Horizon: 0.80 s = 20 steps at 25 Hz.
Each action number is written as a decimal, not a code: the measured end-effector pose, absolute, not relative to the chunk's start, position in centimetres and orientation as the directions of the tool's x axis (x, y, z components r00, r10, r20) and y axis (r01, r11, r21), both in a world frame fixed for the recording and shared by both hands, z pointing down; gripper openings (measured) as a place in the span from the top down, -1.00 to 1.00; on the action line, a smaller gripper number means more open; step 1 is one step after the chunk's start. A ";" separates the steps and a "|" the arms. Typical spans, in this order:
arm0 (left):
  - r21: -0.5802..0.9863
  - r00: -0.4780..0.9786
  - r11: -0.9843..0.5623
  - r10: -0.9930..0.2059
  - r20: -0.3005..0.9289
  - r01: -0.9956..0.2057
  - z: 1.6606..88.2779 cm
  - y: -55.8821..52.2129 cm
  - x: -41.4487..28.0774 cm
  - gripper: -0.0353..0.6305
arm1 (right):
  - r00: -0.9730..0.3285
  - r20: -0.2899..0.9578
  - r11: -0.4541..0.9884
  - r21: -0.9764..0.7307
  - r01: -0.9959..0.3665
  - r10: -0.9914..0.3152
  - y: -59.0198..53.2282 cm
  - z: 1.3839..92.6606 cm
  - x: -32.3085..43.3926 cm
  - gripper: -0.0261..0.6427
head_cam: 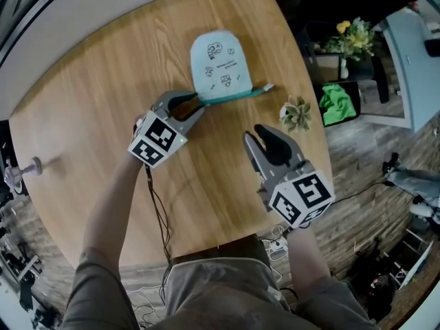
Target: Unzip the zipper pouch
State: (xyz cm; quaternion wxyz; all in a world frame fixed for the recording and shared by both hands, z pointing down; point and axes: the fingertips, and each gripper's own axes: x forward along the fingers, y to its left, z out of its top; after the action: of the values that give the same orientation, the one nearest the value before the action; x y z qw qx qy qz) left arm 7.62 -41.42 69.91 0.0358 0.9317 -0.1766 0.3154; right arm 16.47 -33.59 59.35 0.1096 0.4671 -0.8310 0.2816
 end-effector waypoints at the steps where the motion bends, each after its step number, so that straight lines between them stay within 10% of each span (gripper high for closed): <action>1: -0.043 0.740 -0.938 -0.298 0.603 -0.343 70.1 -41.4 7.7 0.54 | -0.538 0.450 0.402 -0.366 -0.839 -0.713 -33.5 59.5 16.5 0.59; 13: 0.000 0.713 -0.987 -0.117 0.691 -0.162 71.4 -40.4 9.4 0.72 | -0.525 0.476 0.374 -0.379 -0.846 -0.705 -32.8 60.7 16.7 0.59; 20: 0.230 0.762 -0.932 -0.070 0.644 -0.281 70.0 -40.7 9.6 0.79 | -0.524 0.470 0.372 -0.381 -0.846 -0.710 -32.1 59.9 16.5 0.59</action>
State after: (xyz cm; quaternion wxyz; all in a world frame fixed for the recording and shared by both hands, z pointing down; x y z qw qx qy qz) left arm 9.59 -40.66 70.05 0.1582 0.9251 -0.0949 0.3319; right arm 16.53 -32.07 59.91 0.1143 0.4742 -0.8204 0.2982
